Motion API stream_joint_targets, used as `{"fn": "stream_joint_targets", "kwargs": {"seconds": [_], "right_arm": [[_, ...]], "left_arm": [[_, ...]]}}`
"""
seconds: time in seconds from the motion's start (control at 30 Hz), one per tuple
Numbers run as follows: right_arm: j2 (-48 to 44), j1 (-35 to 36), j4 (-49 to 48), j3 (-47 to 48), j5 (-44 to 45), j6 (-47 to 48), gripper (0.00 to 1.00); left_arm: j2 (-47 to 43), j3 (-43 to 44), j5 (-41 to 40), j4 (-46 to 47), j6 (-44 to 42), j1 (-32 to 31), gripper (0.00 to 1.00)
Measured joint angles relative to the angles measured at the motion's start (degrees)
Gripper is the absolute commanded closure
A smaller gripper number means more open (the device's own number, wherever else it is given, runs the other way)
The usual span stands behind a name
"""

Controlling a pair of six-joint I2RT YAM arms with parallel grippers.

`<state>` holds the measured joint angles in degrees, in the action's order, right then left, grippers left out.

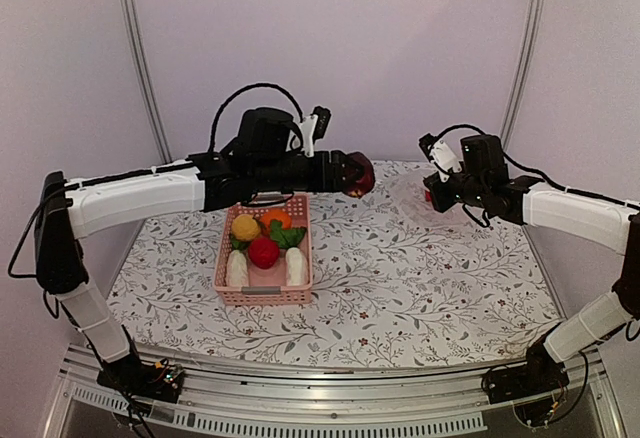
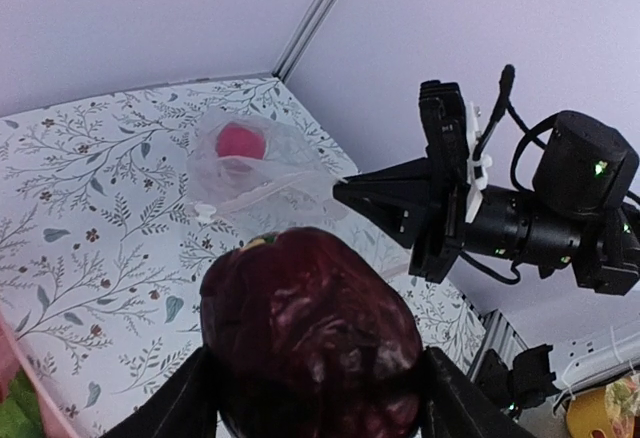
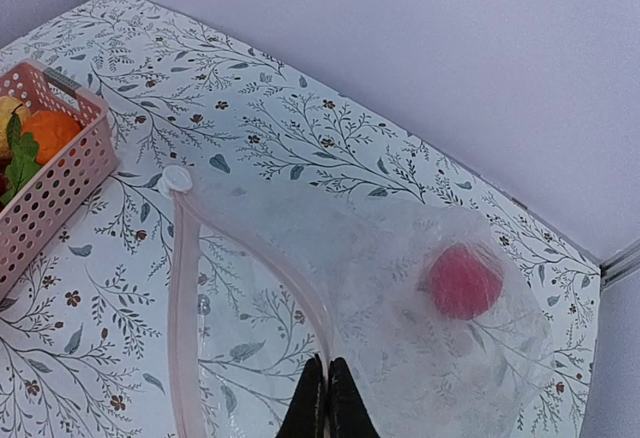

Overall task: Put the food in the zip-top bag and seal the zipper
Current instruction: Place the fake fruit in the zipper food storage bag.

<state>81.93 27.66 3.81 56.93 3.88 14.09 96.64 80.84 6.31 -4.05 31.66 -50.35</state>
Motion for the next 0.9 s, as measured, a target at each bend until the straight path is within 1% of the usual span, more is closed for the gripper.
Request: {"fn": "stream_joint_targets", "kwargs": {"seconds": [0.13,0.23,0.43,0.63,0.8,0.9], "right_arm": [[0.0,0.0,0.0,0.0,-0.1,-0.3,1.0],[-0.2,0.0,0.1,0.0,-0.7,-0.9,1.0],[-1.7,0.0,1.3,0.0,-2.6,-2.5,1.0],[-2.1,0.0,2.1,0.0,-4.9,-3.9,1.0],[-2.1,0.0,2.4,0.0,-6.1,-4.7,1.0],[-2.5,0.0,2.6,0.0,-6.4,-5.0,1.0]], "left_arm": [[7.3,4.1,1.9,6.6,2.4,-0.5,0.43],[13.1,7.9,1.8,8.6,4.4,-1.3,0.45],[21.0,13.9,0.5,9.7,7.9,-2.5,0.46],[24.7,18.0,-1.0,10.3,9.6,-2.6,0.46],[26.4,19.6,-2.7,10.4,10.6,-2.7,0.38],[27.3,20.3,-3.5,10.2,10.9,-2.8,0.36]]}}
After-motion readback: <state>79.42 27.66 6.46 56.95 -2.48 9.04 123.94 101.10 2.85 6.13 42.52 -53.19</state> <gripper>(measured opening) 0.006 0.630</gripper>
